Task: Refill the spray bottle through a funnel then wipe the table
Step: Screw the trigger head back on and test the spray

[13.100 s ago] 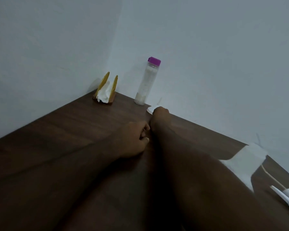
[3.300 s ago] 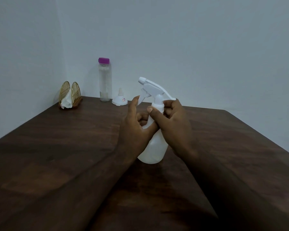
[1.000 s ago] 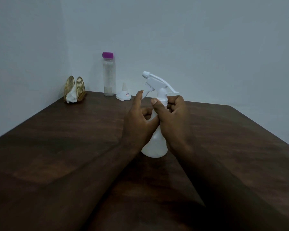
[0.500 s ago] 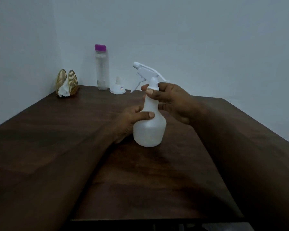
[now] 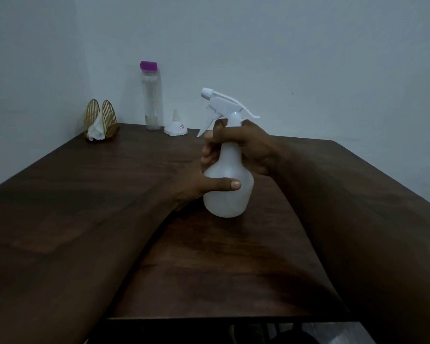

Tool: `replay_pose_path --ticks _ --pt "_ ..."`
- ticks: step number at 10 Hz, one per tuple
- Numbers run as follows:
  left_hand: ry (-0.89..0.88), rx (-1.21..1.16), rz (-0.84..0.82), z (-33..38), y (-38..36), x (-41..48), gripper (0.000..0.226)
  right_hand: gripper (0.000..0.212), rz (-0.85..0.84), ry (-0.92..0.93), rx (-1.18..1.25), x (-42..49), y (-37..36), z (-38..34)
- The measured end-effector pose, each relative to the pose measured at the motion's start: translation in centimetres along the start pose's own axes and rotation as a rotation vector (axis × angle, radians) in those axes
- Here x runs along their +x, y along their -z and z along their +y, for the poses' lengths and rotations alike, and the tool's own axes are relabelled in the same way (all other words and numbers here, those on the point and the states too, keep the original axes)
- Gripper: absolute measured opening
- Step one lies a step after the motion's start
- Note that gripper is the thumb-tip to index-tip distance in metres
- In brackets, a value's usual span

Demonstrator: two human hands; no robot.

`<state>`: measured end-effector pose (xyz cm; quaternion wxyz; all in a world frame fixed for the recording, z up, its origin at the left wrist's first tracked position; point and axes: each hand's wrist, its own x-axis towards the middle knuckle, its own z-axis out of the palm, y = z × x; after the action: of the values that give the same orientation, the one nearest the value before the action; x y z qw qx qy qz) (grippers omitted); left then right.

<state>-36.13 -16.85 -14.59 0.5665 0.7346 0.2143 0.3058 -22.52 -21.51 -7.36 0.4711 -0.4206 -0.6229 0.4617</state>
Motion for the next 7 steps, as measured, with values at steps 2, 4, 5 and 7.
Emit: replay_pose_path --ticks 2,4,5,7 --pt "-0.062 0.064 0.046 1.2 -0.4 -0.7 0.134 0.023 -0.137 -0.079 0.171 0.6 0.9 0.6" --pt "-0.02 0.007 0.04 1.3 0.1 -0.6 0.121 0.021 -0.141 -0.129 0.209 1.2 0.7 0.6" --pt "-0.023 -0.014 0.054 1.6 0.1 -0.7 0.119 0.016 -0.05 -0.088 0.151 0.7 0.4 0.6" --pt "-0.029 -0.02 0.048 1.9 -0.2 -0.8 0.095 0.031 0.241 -0.025 0.014 -0.8 -0.9 0.3"
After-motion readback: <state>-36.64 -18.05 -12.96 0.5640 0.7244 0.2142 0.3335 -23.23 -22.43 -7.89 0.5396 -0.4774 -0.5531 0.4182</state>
